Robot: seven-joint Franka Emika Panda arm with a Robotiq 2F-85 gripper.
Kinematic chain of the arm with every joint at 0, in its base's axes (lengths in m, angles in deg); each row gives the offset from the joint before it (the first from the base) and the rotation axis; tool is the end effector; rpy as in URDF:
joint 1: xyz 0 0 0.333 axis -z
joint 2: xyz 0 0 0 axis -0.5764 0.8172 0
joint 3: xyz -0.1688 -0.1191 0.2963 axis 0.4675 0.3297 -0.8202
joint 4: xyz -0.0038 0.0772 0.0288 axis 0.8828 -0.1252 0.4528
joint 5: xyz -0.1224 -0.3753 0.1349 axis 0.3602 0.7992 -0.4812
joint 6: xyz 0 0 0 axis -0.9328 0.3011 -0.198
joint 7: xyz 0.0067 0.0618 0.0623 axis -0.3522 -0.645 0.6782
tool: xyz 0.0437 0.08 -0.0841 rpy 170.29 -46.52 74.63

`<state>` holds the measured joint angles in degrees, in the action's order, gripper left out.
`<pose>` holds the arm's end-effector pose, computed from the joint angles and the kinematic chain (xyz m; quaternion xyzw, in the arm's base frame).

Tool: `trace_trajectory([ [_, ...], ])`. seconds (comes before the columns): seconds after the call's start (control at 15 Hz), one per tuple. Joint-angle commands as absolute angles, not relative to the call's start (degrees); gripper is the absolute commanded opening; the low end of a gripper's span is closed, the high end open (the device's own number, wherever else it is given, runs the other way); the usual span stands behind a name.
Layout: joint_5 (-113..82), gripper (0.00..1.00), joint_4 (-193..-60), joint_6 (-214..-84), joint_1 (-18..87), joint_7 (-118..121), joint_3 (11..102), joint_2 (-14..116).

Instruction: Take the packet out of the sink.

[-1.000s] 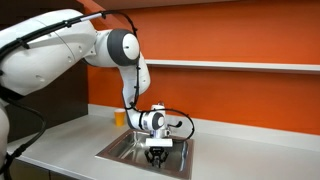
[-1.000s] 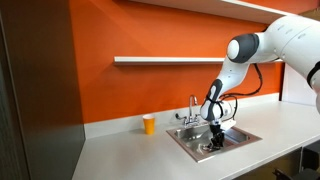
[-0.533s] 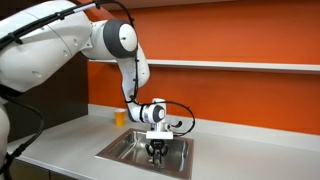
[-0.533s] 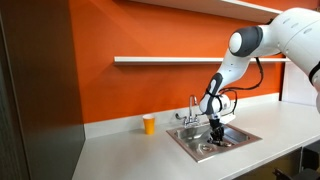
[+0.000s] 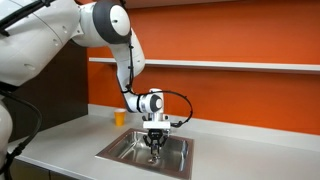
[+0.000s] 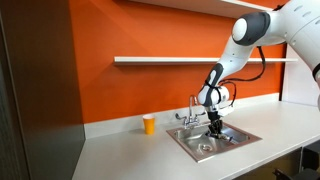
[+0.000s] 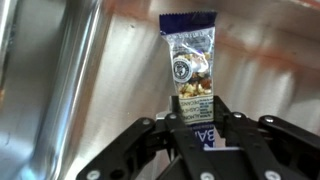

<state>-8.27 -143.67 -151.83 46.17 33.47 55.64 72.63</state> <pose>0.6232 -0.1613 0.1331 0.9774 0.1805 -0.1039 0.0360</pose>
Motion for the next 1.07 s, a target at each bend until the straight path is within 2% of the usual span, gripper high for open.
trace_trajectory([
  [0.0,-6.4,0.11,-148.7,-149.6,44.4,31.0,55.9,66.3],
  [1.0,-2.4,0.11,-162.2,-149.3,34.1,27.1,52.2,49.3],
])
